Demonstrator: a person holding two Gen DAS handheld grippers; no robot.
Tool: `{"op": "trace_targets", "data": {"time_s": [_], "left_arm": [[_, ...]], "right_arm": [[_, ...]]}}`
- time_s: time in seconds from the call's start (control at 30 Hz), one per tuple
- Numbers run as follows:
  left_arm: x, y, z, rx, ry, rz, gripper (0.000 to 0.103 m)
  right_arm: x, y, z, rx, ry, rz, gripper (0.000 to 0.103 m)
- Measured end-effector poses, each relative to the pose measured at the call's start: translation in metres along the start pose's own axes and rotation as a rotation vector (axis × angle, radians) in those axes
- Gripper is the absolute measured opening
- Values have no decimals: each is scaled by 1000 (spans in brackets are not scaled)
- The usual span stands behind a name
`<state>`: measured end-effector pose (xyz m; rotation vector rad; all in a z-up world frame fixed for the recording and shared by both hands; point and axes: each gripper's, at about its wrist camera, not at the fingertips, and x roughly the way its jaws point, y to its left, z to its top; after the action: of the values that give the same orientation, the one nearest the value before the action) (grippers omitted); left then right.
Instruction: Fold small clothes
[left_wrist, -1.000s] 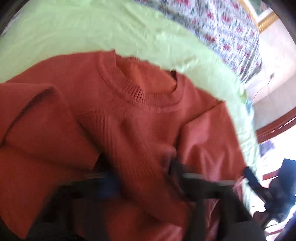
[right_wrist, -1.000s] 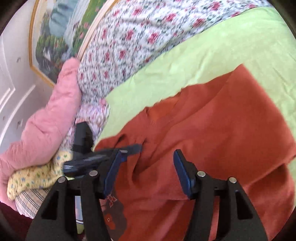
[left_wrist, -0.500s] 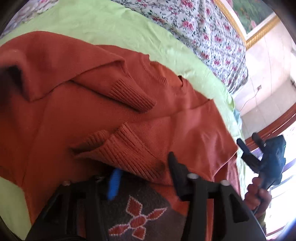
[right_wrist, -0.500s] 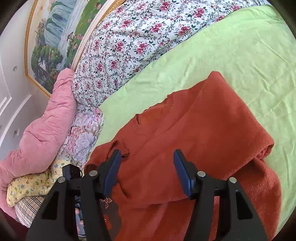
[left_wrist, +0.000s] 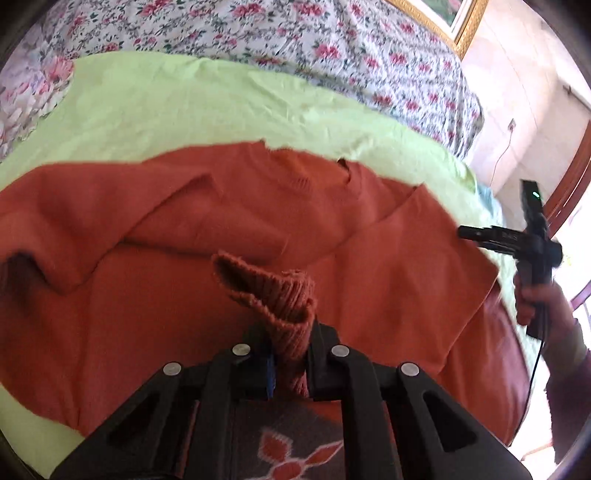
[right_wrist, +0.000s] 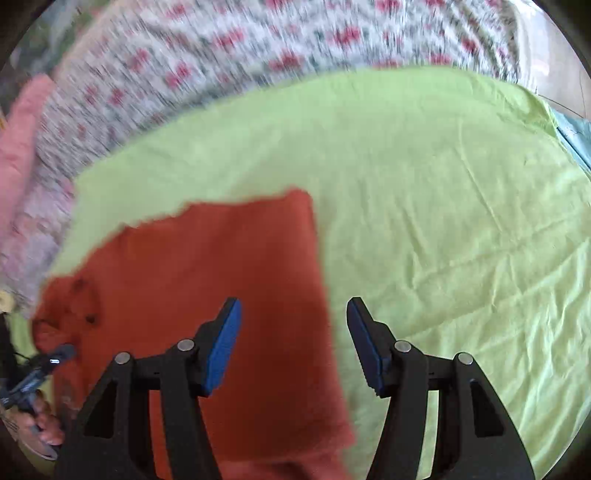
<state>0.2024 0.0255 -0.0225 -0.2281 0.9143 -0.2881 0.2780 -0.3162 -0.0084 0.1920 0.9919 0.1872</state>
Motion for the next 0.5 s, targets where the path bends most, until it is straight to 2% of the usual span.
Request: {"op": "trace_targets", "data": {"time_s": [0.07,0.1,0.13,0.17,0.3,0.4,0.5], "left_arm": [[-6,6,-3,0,-2,1,9],[-7,10,-2,0,-7,1,8],[-7,8,4,7,-25,10,8],[-9,7,13,19,-55,25,8],[-21,19,44,20,-146,94,8],[-26,33,43,5,-151,92,8],[-23,40,30,-10,-103,77,9]], "right_arm": [[23,-2,-1,-22,83,11,58],[27,2,-2,-54,77,12,50],[26,5,0,-73,67,10,20],[24,6,3,-73,58,17,14],[-10,7,12,18,-82,98,14],[-9,20,7,-24,-56,88,16],[4,24,-4,-55,-13,9,34]]}}
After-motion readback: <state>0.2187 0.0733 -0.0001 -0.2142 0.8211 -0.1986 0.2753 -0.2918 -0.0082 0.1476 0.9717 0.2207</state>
